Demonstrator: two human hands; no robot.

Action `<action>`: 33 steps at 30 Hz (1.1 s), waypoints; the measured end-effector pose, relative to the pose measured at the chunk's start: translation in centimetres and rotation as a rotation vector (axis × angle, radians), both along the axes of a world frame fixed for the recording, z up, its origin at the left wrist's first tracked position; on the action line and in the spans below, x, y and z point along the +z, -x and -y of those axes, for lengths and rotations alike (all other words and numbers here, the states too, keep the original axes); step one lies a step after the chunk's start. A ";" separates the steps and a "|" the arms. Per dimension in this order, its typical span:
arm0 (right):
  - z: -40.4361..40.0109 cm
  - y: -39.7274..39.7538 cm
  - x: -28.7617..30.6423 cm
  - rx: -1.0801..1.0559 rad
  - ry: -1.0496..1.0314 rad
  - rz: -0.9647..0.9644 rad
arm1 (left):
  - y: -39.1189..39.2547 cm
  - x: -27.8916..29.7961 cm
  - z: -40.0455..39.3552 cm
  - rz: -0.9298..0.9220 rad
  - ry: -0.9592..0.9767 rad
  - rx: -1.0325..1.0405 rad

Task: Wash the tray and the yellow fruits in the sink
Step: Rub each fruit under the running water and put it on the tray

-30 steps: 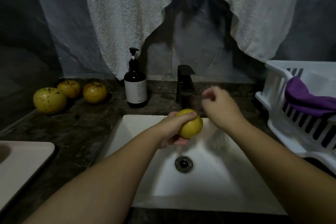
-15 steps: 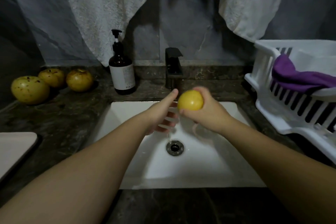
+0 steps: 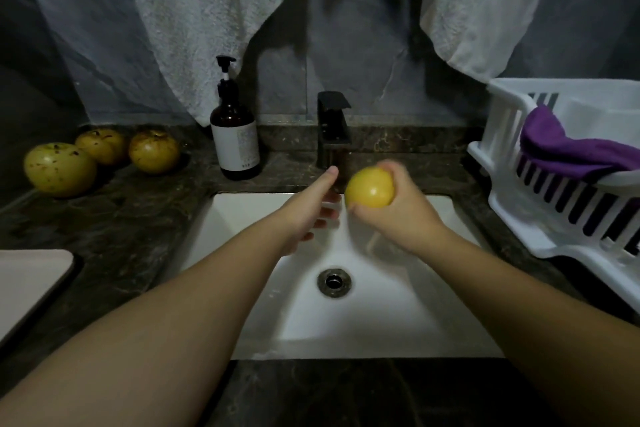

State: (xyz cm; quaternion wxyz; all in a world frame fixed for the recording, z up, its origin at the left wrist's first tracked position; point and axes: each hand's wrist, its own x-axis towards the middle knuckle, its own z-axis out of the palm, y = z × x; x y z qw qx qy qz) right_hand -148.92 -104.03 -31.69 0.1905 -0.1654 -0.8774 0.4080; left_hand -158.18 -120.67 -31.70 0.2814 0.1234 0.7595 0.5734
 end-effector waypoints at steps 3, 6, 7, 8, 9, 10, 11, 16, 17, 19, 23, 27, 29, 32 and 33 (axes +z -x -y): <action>0.1 -0.3 -0.6 0.006 -0.049 0.084 | 0.0 0.0 -0.3 0.025 -0.025 -0.050; 0.0 0.6 0.9 -0.059 -0.014 -0.026 | -0.2 0.4 -0.2 0.218 -0.186 -0.132; 0.1 0.5 1.1 -0.043 -0.051 0.016 | -0.5 0.5 -0.3 0.246 -0.225 -0.161; 0.2 0.2 1.2 -0.016 -0.093 0.072 | -0.8 0.7 -0.7 0.244 -0.243 -0.183; 0.3 -0.2 1.1 0.010 -0.138 0.122 | -1.1 0.9 -1.1 0.214 -0.236 -0.201; 0.5 -0.5 1.0 0.032 -0.173 0.150 | -1.6 1.0 -1.7 0.169 -0.212 -0.202; 0.5 -0.7 1.3 0.052 -0.191 0.164 | -1.9 1.1 -2.2 0.118 -0.177 -0.186; -1.0 -3.0 3.9 0.259 -0.104 0.259 | -2.4 1.8 -3.0 0.106 -0.095 -0.147; -1.3 -3.7 4.5 0.303 -0.046 0.276 | -2.6 2.1 -2.8 0.111 -0.096 -0.139; -1.5 -4.9 5.6 0.336 0.039 0.275 | -3.2 2.6 -2.5 0.116 -0.108 -0.124; -0.8 -6.2 7.4 0.384 0.111 0.275 | -4.8 4.0 -1.8 0.083 -0.135 -0.115; -0.9 -7.0 9.2 0.186 -0.077 0.256 | -5.3 5.9 -0.7 -0.189 0.041 -0.107; -1.3 -7.6 9.4 0.050 -0.442 0.320 | -5.5 6.3 -0.2 -0.517 0.385 -0.196; -0.3 -9.0 8.8 0.298 -0.633 0.792 | -6.6 5.8 0.5 -0.619 0.620 -0.237; 0.0 -9.4 8.6 0.339 -0.610 0.866 | -6.9 5.4 0.7 -0.620 0.623 -0.219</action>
